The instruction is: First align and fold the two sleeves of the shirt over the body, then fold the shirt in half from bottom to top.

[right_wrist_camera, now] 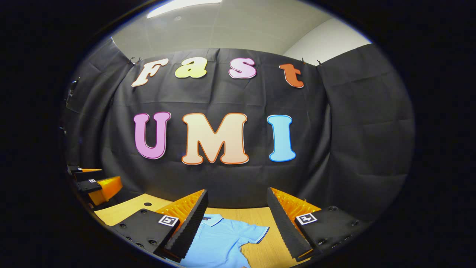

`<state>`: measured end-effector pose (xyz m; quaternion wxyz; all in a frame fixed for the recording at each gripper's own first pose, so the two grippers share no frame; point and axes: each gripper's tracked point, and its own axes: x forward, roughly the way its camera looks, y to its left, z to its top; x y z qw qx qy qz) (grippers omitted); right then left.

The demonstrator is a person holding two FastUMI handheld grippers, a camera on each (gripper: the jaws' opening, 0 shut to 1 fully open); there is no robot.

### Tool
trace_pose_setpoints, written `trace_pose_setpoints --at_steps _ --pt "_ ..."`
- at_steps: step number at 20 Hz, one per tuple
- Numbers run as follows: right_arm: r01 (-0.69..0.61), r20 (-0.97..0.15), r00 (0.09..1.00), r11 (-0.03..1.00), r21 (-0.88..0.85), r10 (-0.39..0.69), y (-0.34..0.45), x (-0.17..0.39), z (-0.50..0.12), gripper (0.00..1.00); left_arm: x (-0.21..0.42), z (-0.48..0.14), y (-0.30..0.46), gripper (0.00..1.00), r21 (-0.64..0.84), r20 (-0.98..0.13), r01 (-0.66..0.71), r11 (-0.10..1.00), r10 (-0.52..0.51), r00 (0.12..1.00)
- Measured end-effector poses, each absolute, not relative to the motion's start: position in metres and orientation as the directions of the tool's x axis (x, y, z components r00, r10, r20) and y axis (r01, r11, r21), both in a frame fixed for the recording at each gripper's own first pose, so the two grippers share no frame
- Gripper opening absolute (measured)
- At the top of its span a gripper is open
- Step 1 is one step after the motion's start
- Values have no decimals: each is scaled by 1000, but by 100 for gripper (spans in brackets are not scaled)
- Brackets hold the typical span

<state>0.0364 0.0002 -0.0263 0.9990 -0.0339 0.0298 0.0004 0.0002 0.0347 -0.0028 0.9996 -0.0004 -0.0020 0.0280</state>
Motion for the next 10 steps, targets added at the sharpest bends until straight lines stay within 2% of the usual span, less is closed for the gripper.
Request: trace_pose_setpoints --at_steps 3,10 --pt "33 -67 997 996 -82 -38 -13 58 -35 98 3 -1 41 96 -1 13 -61 998 61 998" --pt "87 -179 978 988 -131 -110 -42 112 -97 98 15 -11 56 95 1 -4 -70 998 70 998"
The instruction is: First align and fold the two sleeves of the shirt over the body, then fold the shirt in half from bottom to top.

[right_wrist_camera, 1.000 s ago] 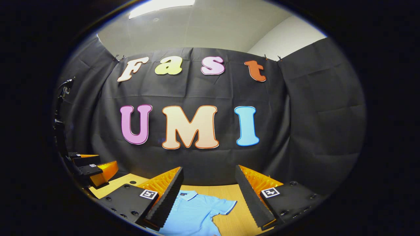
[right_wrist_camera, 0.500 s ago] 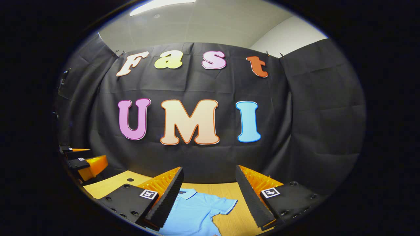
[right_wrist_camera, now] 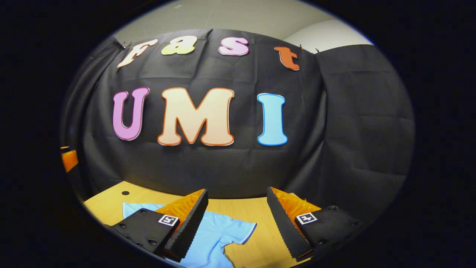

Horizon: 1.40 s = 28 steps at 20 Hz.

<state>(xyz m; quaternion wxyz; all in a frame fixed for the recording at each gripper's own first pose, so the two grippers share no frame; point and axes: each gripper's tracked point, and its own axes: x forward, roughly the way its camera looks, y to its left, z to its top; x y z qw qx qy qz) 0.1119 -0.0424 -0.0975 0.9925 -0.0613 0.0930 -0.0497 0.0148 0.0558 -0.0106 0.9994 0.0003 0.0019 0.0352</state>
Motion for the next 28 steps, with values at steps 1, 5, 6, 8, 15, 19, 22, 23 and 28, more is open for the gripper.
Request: trace_pose_setpoints --at_steps 1,5,6,8,15,19,22,23,28 --pt "95 -197 973 986 -134 -120 -46 119 -108 98 17 -12 59 95 4 -7 -73 997 73 997" --pt "118 -271 950 983 -143 -153 -57 150 -149 99 26 -14 70 95 15 -4 -86 996 86 996" --pt "119 -290 944 982 -147 -158 -59 156 -160 99 28 -15 73 95 16 -6 -89 996 89 996" --pt "123 -319 932 978 -167 -171 -62 169 -182 99 33 -20 78 95 17 -12 -97 995 97 995" --pt "125 -474 850 963 -240 -229 -87 190 -277 100 44 -29 93 95 26 -33 -110 994 111 993" --pt "124 -556 793 960 -252 -249 -100 196 -326 99 49 -40 101 95 27 -63 -123 992 124 990" --pt "146 -637 725 962 -229 -262 -110 196 -363 99 53 -46 101 95 28 -79 -125 992 127 989" --pt "159 -659 703 962 -221 -267 -113 194 -374 100 54 -47 102 96 30 -82 -126 992 129 988" --pt "180 -720 637 961 -209 -276 -121 193 -406 99 59 -53 103 96 37 -95 -128 991 131 987"
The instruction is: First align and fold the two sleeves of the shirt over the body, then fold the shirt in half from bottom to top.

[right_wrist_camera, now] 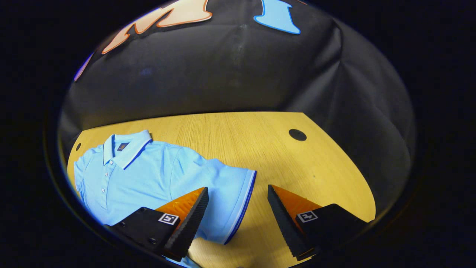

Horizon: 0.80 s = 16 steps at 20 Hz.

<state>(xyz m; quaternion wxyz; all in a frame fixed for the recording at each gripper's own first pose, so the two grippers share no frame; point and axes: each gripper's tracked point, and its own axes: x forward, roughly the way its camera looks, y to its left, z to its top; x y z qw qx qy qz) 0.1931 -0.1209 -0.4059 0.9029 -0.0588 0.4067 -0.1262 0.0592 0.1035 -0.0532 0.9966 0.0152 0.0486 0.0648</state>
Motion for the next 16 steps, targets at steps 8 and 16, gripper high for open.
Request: trace_pose_setpoints --at_steps 8,16 --pt "209 -781 598 976 -67 -182 -107 199 -420 68 64 -62 99 96 29 -123 -122 992 124 985" --pt "215 -777 627 970 114 -48 -76 210 -401 14 69 -72 102 96 18 -151 -128 992 129 980"
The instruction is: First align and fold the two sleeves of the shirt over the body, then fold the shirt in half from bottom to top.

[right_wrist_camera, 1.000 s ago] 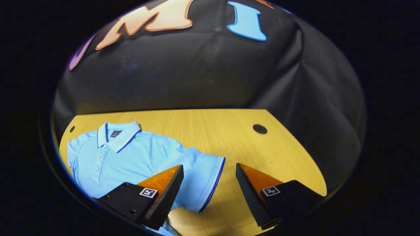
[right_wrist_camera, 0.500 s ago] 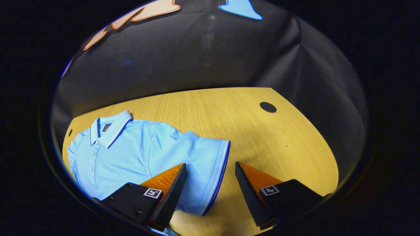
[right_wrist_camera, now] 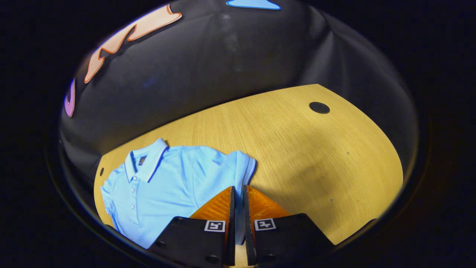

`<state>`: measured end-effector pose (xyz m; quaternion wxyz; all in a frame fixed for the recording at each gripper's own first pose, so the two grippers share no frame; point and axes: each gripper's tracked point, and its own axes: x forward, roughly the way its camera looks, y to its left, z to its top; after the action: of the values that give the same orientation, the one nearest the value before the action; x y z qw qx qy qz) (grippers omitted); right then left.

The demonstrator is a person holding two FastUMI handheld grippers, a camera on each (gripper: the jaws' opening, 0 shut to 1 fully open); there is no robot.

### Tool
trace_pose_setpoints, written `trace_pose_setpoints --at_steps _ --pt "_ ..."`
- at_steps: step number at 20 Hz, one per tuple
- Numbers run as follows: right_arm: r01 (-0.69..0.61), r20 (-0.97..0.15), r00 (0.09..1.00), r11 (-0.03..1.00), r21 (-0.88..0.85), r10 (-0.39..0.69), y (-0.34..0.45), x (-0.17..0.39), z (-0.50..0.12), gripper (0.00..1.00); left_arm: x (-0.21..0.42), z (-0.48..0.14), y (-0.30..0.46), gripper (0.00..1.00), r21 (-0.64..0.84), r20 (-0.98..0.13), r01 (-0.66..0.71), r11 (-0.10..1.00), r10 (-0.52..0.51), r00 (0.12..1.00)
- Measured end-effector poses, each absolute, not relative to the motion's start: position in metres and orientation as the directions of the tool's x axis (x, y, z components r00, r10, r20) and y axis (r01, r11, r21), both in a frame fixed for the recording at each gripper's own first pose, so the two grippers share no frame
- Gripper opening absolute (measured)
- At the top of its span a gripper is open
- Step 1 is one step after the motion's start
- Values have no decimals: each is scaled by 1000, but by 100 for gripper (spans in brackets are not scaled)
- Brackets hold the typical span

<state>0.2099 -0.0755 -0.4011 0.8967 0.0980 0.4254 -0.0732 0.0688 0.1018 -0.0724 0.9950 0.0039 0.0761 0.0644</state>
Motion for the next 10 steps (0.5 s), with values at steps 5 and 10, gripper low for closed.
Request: trace_pose_setpoints --at_steps 5,10 --pt "166 -709 701 949 269 79 -19 225 -367 14 71 -79 105 94 8 -169 -137 991 136 976" --pt "102 -693 700 935 338 174 33 223 -373 14 67 -83 113 95 20 -183 -144 989 146 972"
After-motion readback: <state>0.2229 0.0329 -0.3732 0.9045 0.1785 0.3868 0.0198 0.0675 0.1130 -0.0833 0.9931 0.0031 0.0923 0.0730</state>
